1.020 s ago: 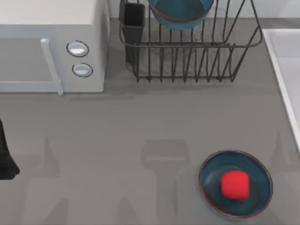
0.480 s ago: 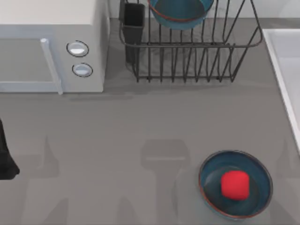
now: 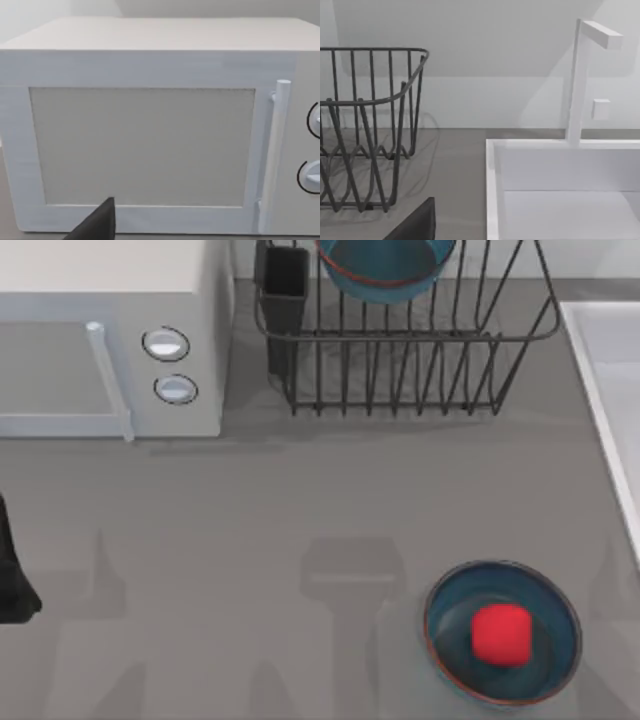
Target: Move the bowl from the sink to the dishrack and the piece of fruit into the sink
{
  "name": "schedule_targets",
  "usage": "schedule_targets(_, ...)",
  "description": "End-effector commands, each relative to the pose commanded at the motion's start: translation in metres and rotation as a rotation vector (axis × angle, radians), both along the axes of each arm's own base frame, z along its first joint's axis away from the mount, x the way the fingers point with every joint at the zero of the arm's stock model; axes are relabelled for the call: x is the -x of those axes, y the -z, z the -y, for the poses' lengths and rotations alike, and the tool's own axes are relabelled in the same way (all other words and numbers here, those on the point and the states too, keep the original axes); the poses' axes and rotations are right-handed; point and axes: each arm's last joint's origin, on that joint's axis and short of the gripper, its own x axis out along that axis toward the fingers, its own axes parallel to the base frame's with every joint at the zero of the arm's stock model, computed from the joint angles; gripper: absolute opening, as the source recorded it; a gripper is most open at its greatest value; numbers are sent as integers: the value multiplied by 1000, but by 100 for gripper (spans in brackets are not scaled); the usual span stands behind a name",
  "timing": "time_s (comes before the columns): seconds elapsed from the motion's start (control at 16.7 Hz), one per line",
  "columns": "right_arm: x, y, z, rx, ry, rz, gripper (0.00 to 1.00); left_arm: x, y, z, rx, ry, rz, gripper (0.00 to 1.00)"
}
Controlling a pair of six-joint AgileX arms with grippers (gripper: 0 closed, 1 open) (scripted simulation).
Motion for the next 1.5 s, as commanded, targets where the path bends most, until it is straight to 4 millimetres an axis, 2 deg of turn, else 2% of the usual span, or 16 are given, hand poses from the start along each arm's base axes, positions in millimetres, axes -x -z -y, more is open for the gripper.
schedule_targets(0.9, 0, 0, 0, -1, 0, -1, 100, 0, 0, 0, 0, 0, 0, 100)
schedule_targets(1.02, 0, -5, -2, -18, -13, -33, 100, 0, 0, 0, 0, 0, 0, 100)
schedule_targets(1.26, -6, -32, -11, -97, -83, -218, 100, 0, 0, 0, 0, 0, 0, 100)
schedule_targets(1.5, -30, -61, -33, -170, -160, -565, 100, 0, 0, 0, 0, 0, 0, 100)
